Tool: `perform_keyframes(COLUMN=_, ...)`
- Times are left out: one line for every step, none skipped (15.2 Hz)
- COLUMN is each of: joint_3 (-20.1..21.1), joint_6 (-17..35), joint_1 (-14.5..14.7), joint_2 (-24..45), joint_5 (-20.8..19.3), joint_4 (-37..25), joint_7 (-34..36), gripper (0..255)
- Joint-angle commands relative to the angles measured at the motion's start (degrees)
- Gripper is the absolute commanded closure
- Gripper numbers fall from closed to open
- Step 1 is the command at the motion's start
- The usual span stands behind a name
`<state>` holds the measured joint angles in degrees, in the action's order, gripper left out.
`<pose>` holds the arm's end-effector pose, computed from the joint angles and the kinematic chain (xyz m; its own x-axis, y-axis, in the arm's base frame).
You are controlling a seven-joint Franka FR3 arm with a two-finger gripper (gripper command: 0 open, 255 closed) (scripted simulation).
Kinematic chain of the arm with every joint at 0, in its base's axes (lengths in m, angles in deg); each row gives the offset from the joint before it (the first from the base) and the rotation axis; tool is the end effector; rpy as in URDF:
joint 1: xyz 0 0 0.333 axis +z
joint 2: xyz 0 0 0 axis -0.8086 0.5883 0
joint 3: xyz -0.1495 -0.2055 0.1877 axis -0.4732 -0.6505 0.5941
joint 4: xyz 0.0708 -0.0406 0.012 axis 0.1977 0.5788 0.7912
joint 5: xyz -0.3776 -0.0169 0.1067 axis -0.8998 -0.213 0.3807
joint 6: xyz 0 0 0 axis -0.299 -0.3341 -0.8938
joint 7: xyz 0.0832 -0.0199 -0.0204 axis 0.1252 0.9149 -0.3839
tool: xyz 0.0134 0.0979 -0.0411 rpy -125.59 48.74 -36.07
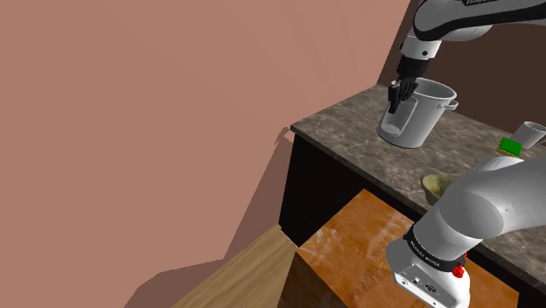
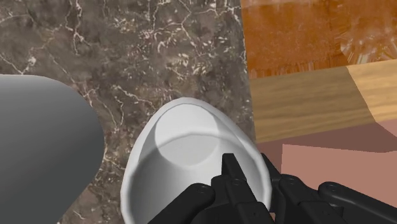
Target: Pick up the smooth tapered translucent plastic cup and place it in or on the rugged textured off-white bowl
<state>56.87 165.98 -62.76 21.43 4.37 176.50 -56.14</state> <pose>0.3117 -0.2241 0.4826 0.9860 -0.1427 -0.0862 -0.1461 -0.9887 -0.0342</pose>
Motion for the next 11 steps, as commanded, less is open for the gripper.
perform_keyframes(joint_3=0.28, joint_6=-1.71, joint_1=0.04, joint_2=-0.29, joint_5=0.16, joint_4=-1.42, joint_7=-0.04, gripper=255)
perform_keyframes(joint_3=0.42, joint_6=-2.49, joint_1=0.07, joint_2=-0.37, joint_5=0.25, joint_4=-2.11, joint_7=-0.05, gripper=255)
perform_keyframes(joint_3=0.56, joint_6=-3.28, joint_1=0.11, joint_2=-0.45, joint_5=0.34, joint_4=-2.82, joint_7=-0.06, gripper=255)
perform_keyframes(joint_3=0.69, joint_6=-4.05, joint_1=0.15, joint_2=-0.51, joint_5=0.43, joint_4=-3.54, joint_7=-0.07, gripper=255)
perform_keyframes(joint_3=0.81, joint_6=-4.83, joint_1=0.19, joint_2=-0.55, joint_5=0.52, joint_4=-4.27, joint_7=-0.09, gripper=255)
perform_keyframes(joint_3=0.94, joint_6=-5.6, joint_1=0.23, joint_2=-0.58, joint_5=0.61, joint_4=-5.01, joint_7=-0.11, gripper=255)
perform_keyframes(joint_3=1.06, joint_6=-6.37, joint_1=0.27, joint_2=-0.6, joint_5=0.7, joint_4=-5.76, joint_7=-0.12, gripper=255)
perform_keyframes(joint_3=1.18, joint_6=-7.13, joint_1=0.31, joint_2=-0.6, joint_5=0.79, joint_4=-6.51, joint_7=-0.15, gripper=255)
perform_keyframes(joint_3=1.29, joint_6=-7.89, joint_1=0.35, joint_2=-0.59, joint_5=0.88, joint_4=-7.28, joint_7=-0.17, gripper=255)
perform_keyframes(joint_3=1.35, joint_6=-8.24, joint_1=0.37, joint_2=-0.59, joint_5=0.92, joint_4=-7.63, joint_7=-0.18, gripper=255)
perform_keyframes(joint_3=1.63, joint_6=-9.25, joint_1=-0.2, joint_2=-2.89, joint_5=0.39, joint_4=-6.35, joint_7=-0.16, gripper=255)
